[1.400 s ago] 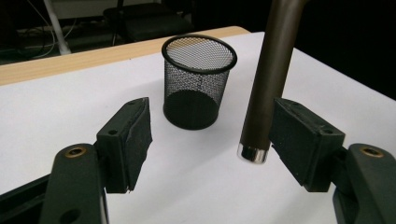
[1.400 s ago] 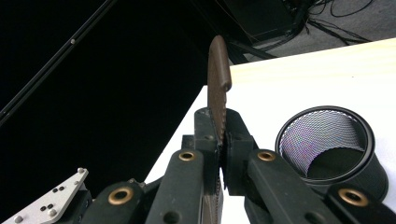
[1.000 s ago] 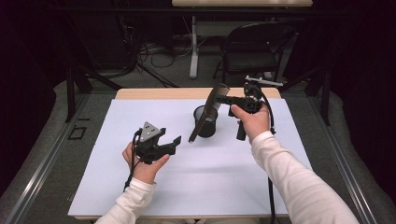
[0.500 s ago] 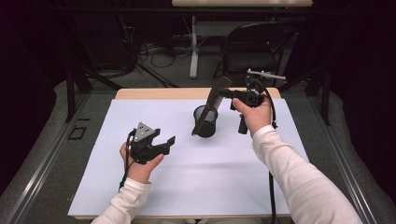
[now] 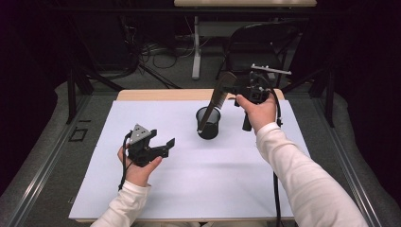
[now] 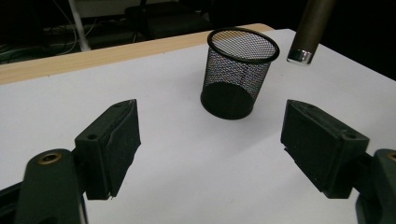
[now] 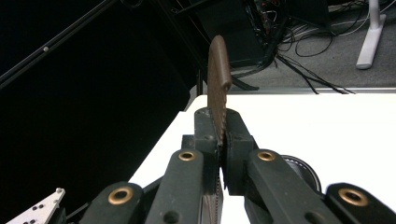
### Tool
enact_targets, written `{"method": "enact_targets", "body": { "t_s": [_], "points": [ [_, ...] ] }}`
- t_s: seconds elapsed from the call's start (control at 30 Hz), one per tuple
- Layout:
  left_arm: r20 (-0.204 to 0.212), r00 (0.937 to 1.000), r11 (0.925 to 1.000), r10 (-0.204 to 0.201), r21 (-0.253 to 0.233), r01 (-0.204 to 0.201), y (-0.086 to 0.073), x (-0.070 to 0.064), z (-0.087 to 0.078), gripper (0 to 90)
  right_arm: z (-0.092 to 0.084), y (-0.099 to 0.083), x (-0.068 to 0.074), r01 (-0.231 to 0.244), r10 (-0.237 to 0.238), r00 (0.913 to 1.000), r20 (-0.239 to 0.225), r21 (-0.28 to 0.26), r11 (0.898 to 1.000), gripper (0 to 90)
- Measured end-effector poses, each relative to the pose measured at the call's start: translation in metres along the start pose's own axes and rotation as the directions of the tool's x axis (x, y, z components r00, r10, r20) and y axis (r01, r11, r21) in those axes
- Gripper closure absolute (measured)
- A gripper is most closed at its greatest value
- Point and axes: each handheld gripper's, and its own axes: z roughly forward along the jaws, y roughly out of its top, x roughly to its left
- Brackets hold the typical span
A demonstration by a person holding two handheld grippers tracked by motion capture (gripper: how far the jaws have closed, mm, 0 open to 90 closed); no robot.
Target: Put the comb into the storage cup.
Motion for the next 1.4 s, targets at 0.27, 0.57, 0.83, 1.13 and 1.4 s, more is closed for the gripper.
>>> {"method": "enact_targets", "body": {
  "t_s": [0.27, 0.57, 0.83, 1.13, 1.4],
  "points": [
    [0.004, 0.9999, 0.9999, 0.011, -0.009, -0.011, -0.004, 0.002, -0.005, 15.9, 0.003, 0.005, -0.002, 0.020, -0.020, 0.9994, 0.029, -0.010, 1.000, 87.1],
    [-0.003, 1.0000, 0.9998, -0.007, -0.019, 0.007, -0.008, 0.007, -0.011, 15.8, 0.003, 0.011, -0.005, 0.035, -0.033, 0.9978, 0.058, -0.034, 0.999, 87.1],
    [-0.008, 1.0000, 0.9998, -0.001, -0.021, 0.001, -0.011, 0.009, -0.017, 15.8, 0.005, 0.020, -0.007, 0.051, -0.044, 0.9936, 0.104, -0.062, 0.997, 87.1],
    [-0.009, 1.0000, 0.9996, 0.003, -0.028, -0.003, -0.015, 0.012, -0.021, 15.8, 0.016, 0.022, -0.010, 0.063, -0.054, 0.9881, 0.144, -0.064, 0.996, 87.0],
    [-0.010, 0.9999, 0.9997, 0.013, -0.022, -0.013, -0.015, 0.011, -0.019, 15.8, 0.021, 0.022, -0.015, 0.063, -0.049, 0.9827, 0.178, -0.074, 0.995, 87.0]
  ]
}}
